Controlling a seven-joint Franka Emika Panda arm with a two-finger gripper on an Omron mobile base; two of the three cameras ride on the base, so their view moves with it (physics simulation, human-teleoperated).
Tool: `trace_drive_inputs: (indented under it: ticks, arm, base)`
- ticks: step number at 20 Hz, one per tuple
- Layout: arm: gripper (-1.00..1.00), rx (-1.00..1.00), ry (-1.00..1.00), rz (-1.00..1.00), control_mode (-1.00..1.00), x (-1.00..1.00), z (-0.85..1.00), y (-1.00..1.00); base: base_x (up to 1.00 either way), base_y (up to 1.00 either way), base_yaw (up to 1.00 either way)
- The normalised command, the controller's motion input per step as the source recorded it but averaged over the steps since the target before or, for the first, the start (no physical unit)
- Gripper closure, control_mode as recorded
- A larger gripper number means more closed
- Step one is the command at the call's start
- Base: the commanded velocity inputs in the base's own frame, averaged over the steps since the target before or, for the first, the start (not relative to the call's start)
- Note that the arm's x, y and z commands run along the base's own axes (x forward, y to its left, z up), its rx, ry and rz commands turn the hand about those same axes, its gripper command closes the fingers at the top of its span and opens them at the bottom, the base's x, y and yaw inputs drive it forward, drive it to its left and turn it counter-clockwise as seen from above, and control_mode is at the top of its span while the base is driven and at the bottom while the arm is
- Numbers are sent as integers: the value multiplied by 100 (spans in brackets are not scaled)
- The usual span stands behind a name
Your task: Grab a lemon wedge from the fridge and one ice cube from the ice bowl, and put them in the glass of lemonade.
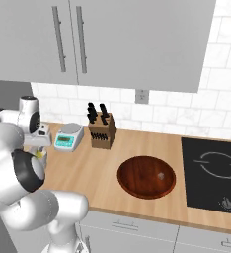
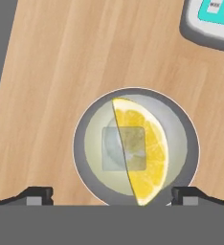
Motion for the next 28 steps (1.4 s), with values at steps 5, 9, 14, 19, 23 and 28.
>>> trace_drive_inputs:
  ticks: [5, 9, 14, 19, 23, 28]
  arm:
    - [-100, 4, -5, 0, -100, -13, 7, -7]
    - [-100, 6, -5, 0, -100, -11, 8, -9]
    - [-100, 3, -3, 0, -100, -4, 8, 0]
    - [-100, 5, -6, 0, -100, -2, 10, 0]
    - [-100, 9, -10, 0, -100, -14, 17, 0]
    - [-100, 6, -15, 0, -100, -48, 8, -3]
  base:
    - [0, 0, 0]
    - [0, 0, 0]
    - [0, 0, 0]
    - [0, 0, 0]
    - [0, 0, 0]
    - [0, 0, 0]
